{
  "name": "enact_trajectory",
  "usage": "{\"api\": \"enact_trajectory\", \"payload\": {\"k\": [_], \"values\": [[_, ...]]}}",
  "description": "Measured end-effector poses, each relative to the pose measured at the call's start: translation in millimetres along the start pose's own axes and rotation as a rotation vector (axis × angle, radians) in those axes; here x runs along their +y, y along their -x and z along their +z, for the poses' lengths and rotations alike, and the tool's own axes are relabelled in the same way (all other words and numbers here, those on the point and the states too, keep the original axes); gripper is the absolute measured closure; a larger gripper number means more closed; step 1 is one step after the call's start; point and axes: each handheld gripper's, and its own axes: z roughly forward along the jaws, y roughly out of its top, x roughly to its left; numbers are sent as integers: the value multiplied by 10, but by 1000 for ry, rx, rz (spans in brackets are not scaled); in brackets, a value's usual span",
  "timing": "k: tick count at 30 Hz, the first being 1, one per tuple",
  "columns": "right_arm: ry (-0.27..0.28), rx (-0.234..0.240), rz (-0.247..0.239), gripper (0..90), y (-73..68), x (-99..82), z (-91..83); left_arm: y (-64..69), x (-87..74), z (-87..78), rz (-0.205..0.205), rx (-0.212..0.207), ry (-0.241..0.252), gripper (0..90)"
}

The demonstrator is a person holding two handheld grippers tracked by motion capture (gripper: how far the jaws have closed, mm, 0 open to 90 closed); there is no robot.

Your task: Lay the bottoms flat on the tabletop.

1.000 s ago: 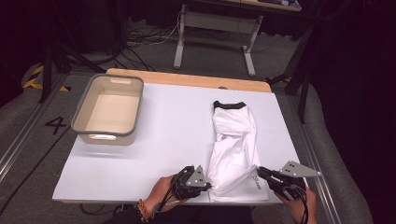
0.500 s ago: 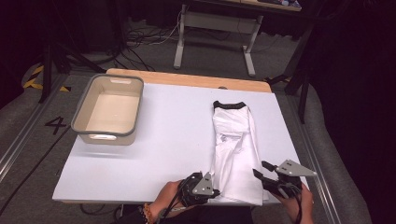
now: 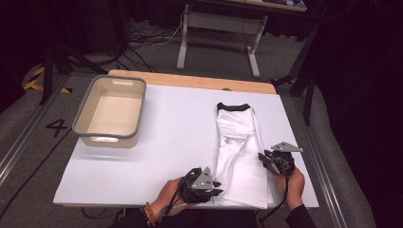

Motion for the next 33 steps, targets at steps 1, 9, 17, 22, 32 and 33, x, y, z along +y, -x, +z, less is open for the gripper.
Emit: {"api": "enact_trajectory", "payload": {"k": [1,9,17,22,32,33], "values": [[0,6,-1,810,28,6,17,-67,-7,-9,-25,8,5,743],[-9,-66,-9,892,199,50,68,-424,-2,-49,-119,83,22,664],[-13,-125,7,634,254,56,104,-644,88,416,-133,75,-101,544],[6,-38,31,552,249,46,115,-744,198,568,-125,129,-137,489],[-4,122,81,455,313,50,138,-1030,349,796,-187,138,-178,495],[-6,129,77,453,305,51,139,-1037,354,806,-189,132,-176,552]]}}
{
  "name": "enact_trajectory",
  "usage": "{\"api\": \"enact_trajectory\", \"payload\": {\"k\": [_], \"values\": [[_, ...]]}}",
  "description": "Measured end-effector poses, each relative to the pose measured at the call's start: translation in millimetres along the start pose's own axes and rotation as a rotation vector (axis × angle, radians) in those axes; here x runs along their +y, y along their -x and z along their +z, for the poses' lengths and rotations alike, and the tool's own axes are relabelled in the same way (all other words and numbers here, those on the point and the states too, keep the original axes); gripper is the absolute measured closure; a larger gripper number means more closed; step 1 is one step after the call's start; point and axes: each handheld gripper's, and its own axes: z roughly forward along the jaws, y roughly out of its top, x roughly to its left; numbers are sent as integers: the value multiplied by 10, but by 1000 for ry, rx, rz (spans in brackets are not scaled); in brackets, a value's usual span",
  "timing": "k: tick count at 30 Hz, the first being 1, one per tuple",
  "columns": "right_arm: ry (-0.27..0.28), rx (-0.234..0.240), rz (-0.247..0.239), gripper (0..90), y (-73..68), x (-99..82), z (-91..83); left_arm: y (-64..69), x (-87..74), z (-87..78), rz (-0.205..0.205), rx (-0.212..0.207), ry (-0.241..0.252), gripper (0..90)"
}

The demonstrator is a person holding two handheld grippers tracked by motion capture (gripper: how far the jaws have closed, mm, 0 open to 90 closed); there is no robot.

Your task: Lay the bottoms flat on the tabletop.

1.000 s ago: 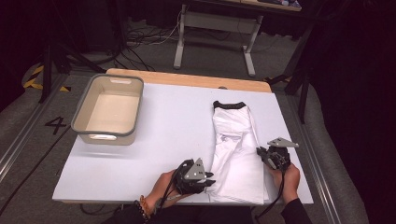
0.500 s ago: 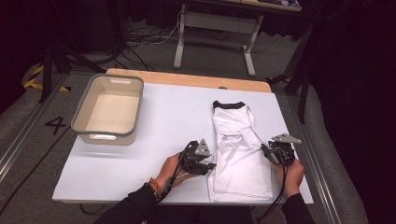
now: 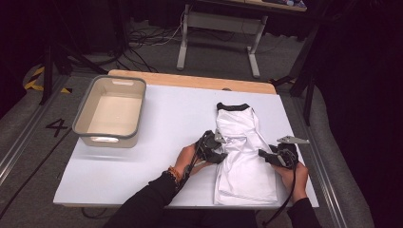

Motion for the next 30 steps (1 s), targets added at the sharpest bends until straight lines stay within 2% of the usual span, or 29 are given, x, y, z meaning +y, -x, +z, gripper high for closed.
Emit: {"api": "enact_trajectory", "payload": {"k": [2,3,5,6,7,9,11,14,15,18,22,24,27,30], "values": [[-3,7,-7,466,-17,3,3,-6,4,-5,16,-38,-3,677],[-5,12,-11,494,-25,3,0,-7,3,-6,18,-50,-4,791],[-5,16,-17,529,-33,2,-3,-8,4,-9,26,-55,-4,855],[-2,15,-11,587,-42,0,-10,-11,1,-10,21,-55,0,871],[1,9,0,637,-50,-6,-17,-15,-2,-12,19,-56,2,874],[1,6,-6,683,-64,-13,-23,-25,-11,-42,24,-32,2,879],[6,12,-10,761,-84,-16,-27,-50,-42,-89,8,-27,17,881],[11,21,-26,809,-126,-15,-25,-93,-110,-184,-3,-12,26,882],[10,24,-32,820,-145,-12,-24,-120,-154,-234,2,4,30,882],[17,19,-45,839,-249,11,4,-179,-248,-331,-8,17,32,883],[13,25,-91,818,-421,53,78,-245,-386,-485,-37,24,40,882],[17,23,-119,807,-510,80,121,-279,-465,-570,-37,32,41,882],[17,36,-137,807,-593,123,167,-309,-571,-682,-50,39,42,882],[14,50,-158,802,-674,167,213,-322,-654,-808,-45,60,46,883]]}}
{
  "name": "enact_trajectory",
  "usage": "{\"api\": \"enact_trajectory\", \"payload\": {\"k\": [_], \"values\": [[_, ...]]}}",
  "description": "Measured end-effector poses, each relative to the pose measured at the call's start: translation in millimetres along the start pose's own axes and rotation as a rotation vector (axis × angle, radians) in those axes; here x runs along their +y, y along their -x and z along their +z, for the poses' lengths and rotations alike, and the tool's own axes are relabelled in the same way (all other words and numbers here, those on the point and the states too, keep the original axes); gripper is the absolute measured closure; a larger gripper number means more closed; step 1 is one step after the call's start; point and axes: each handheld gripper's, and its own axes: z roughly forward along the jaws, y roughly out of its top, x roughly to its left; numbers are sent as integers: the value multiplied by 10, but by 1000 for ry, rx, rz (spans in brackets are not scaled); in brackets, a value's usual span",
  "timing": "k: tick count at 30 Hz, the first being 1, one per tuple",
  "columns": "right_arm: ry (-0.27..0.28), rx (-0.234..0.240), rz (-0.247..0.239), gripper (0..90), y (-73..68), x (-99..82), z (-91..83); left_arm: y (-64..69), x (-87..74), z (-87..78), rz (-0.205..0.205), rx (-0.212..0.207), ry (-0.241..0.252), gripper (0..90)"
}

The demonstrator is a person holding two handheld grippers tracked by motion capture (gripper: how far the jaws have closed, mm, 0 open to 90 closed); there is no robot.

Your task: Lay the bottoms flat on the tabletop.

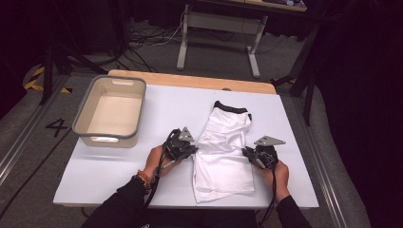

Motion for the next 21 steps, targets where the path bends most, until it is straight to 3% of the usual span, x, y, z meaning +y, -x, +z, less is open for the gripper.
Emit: {"api": "enact_trajectory", "payload": {"k": [5,8,12,15,17,21], "values": [[17,16,-31,708,-116,71,35,-51,-116,-176,-6,43,2,882],[34,18,-48,690,-170,89,-19,-63,-165,-241,2,81,3,880],[86,40,-40,646,-236,106,-150,-78,-242,-285,-30,91,29,867],[108,66,-66,610,-315,92,-261,-56,-262,-318,-35,125,59,807],[117,97,-73,589,-366,56,-324,-31,-274,-362,-22,124,90,770],[76,173,-99,548,-471,-58,-360,33,-290,-411,5,138,98,753]]}}
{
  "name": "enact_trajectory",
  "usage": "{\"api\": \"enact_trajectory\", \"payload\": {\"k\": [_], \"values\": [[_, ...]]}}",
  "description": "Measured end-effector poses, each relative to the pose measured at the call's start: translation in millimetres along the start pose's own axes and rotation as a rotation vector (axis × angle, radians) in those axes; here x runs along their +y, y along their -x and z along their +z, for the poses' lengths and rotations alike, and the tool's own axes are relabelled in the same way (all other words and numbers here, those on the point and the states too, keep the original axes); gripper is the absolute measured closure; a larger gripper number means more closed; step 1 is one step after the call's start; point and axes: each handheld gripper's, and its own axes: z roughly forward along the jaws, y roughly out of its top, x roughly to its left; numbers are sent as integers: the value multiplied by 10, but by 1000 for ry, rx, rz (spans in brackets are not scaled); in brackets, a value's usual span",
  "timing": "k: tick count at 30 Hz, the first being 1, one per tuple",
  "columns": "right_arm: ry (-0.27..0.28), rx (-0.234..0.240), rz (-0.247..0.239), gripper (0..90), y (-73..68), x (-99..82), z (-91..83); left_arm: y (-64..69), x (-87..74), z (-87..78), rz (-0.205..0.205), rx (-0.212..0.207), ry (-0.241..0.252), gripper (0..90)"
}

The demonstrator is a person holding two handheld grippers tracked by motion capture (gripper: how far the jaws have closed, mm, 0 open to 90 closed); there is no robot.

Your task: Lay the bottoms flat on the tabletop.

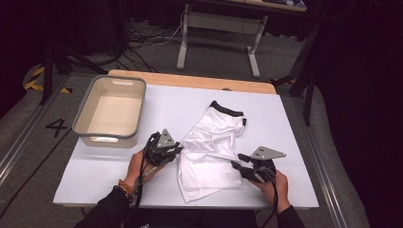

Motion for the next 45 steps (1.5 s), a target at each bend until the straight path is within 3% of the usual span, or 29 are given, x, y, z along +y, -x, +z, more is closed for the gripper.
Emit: {"api": "enact_trajectory", "payload": {"k": [4,8,12,19,25,28,30,32,34,36,39,40,42,45], "values": [[-54,47,-8,553,-84,-91,34,31,-22,-26,12,-8,-9,762],[-109,45,-25,645,-128,-152,72,37,-33,-4,10,-18,-12,756],[-125,48,-57,880,-132,-154,36,29,-41,41,0,-22,-21,719],[-136,55,-82,897,-143,-248,-150,69,-32,74,20,-19,-28,712],[-126,-12,-60,895,-109,-429,-405,50,-21,127,3,4,-31,668],[-109,-44,-36,856,-82,-459,-418,43,3,171,12,18,-36,648],[-92,-99,-28,717,-87,-399,-377,36,25,229,21,30,-46,637],[-72,-107,-23,686,-114,-325,-339,20,34,290,28,38,-61,641],[-26,-95,-55,623,-204,-212,-298,-3,36,332,38,33,-64,666],[36,-18,-104,603,-348,-67,-225,-23,39,348,35,16,-70,699],[97,31,-187,572,-563,150,-56,-52,57,363,48,23,-77,778],[98,53,-221,557,-646,256,51,-60,58,363,44,13,-75,840],[98,57,-251,525,-725,392,231,-71,60,347,37,13,-68,856],[42,60,-250,453,-741,573,573,-93,48,279,16,19,-34,858]]}}
